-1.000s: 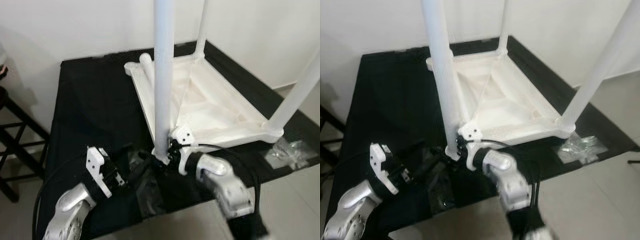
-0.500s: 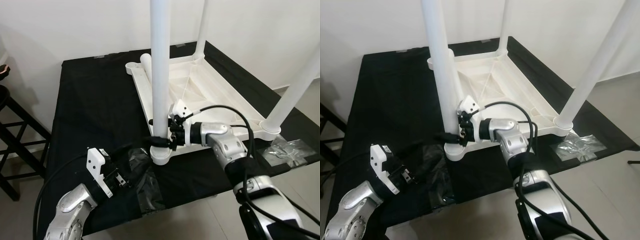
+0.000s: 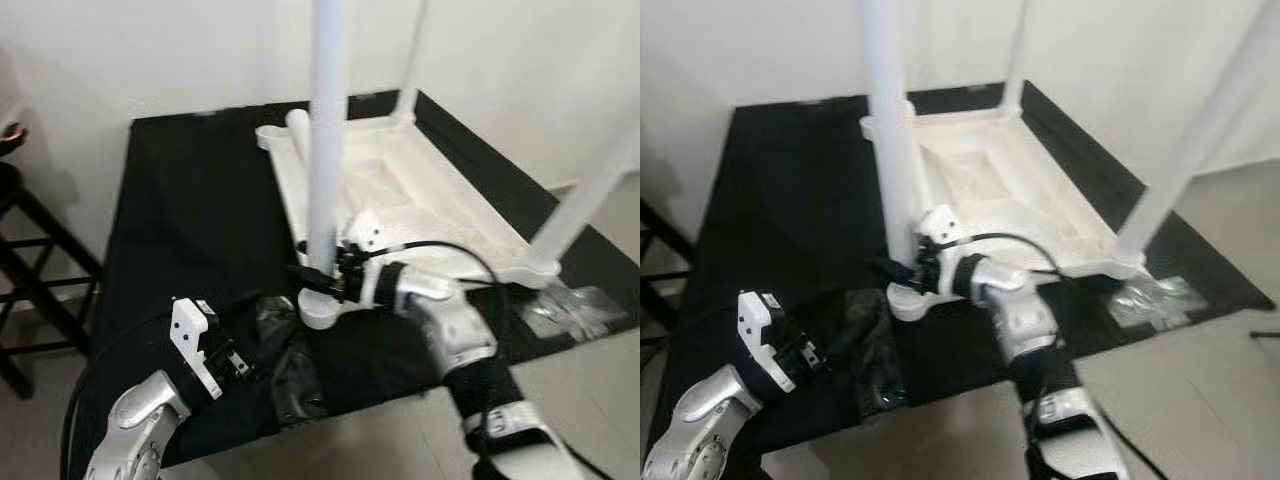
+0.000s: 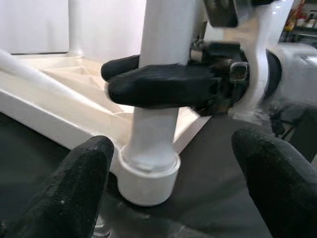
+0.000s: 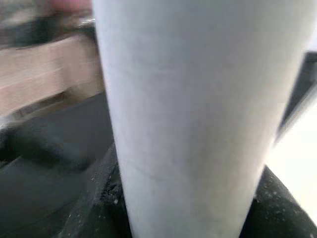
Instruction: Building children table
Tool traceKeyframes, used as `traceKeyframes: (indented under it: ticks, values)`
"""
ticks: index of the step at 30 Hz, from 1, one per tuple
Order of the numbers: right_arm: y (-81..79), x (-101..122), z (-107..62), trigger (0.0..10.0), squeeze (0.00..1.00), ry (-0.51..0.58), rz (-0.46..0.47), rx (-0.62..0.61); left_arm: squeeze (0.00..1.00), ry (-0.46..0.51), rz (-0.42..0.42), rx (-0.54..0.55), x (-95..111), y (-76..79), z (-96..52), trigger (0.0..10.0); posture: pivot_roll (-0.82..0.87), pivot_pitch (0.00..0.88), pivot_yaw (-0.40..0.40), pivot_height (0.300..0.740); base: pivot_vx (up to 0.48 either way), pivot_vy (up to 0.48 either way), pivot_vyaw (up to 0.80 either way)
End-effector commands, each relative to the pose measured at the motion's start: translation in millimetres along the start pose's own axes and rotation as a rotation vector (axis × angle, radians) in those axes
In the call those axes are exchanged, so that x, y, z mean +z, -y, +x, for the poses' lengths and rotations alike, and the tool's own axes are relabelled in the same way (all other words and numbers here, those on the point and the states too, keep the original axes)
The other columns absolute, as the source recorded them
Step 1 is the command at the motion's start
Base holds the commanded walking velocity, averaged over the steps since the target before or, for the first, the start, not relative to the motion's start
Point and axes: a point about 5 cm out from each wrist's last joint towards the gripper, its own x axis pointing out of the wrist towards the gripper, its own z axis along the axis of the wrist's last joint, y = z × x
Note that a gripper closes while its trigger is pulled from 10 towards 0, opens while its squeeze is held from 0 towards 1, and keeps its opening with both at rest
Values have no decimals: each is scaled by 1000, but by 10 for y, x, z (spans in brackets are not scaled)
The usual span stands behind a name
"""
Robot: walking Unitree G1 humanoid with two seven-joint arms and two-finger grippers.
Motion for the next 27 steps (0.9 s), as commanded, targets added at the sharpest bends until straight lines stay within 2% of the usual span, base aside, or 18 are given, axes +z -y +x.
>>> traceKeyframes:
  ticks: [1, 2, 4, 5, 8, 9, 11, 13, 15, 16, 19, 20, 21, 25, 27]
  values:
    - [-100, -305, -27, 0, 0, -112, 80, -99, 0, -11, 3, 2, -5, -6, -11, 10000, -60, 142, -1, 740, 0, 0, 0]
    - [-100, -289, -35, 10000, 0, -78, 148, -145, 0, -12, 2, 3, -10, -20, -4, 10000, -71, 130, 3, 740, 0, 0, 0]
    - [-76, -286, -53, 10000, 0, -61, 163, -178, 0, -18, 2, -9, -18, -30, 14, 10000, -63, 122, -1, 740, 0, 0, 0]
    - [-71, -245, -55, 10000, 318, -35, 151, -154, 0, -23, 2, -17, -26, -38, 25, 10000, -66, 115, -2, 740, 0, 0, 0]
    - [-80, -231, -56, 10000, 318, -22, 144, -138, 0, -27, 1, -22, -29, -42, 32, 10000, -66, 115, -2, 740, 0, 0, 0]
    - [-129, -204, -57, 10000, 1000, -7, 142, -95, 0, -26, 1, -8, -32, -50, 29, 10000, -61, 109, -4, 740, 0, 0, 0]
    - [-171, -174, -60, 10000, 1000, 8, 144, -59, 0, -23, 0, 12, -32, -59, 22, 10000, -61, 109, -4, 740, 0, 0, 0]
    - [-265, -96, -109, 10000, 1000, 43, 144, 4, 0, -25, 4, 88, -31, -99, -13, 10000, -64, 108, -2, 740, 0, 0, 0]
    - [-265, -96, -109, 10000, 1000, 43, 144, 4, 0, -25, 4, 88, -31, -99, -13, 10000, -64, 108, -2, 740, 0, 0, 0]
    - [-395, -18, -248, 10000, 1000, 65, 122, 54, 0, -52, 13, 203, -32, -172, -67, 10000, -73, 109, 0, 740, 0, 0, 0]
    - [-439, -1, -303, 10000, 1000, 68, 114, 68, 0, -61, 17, 242, -30, -200, -86, 10000, -73, 109, 0, 740, 0, 0, 0]
    - [-488, -2, -380, 10000, 1000, 65, 105, 76, 0, -67, 18, 296, -25, -239, -109, 10000, -77, 109, 2, 740, 0, 0, 0]
    - [-526, -12, -440, 10000, 1000, 63, 101, 79, 0, -75, 17, 337, -24, -269, -130, 10000, -85, 111, 5, 740, 0, 0, 0]
    - [-558, -24, -490, 10000, 1000, 59, 104, 79, 0, -83, 22, 372, -24, -292, -149, 10000, -87, 111, 6, 740, 0, 0, 0]
    - [-459, -122, -658, 10000, 1000, 33, 119, -48, 0, -74, 18, 509, -13, -332, -282, 10000, -106, 116, 15, 740, 0, 0, 0]
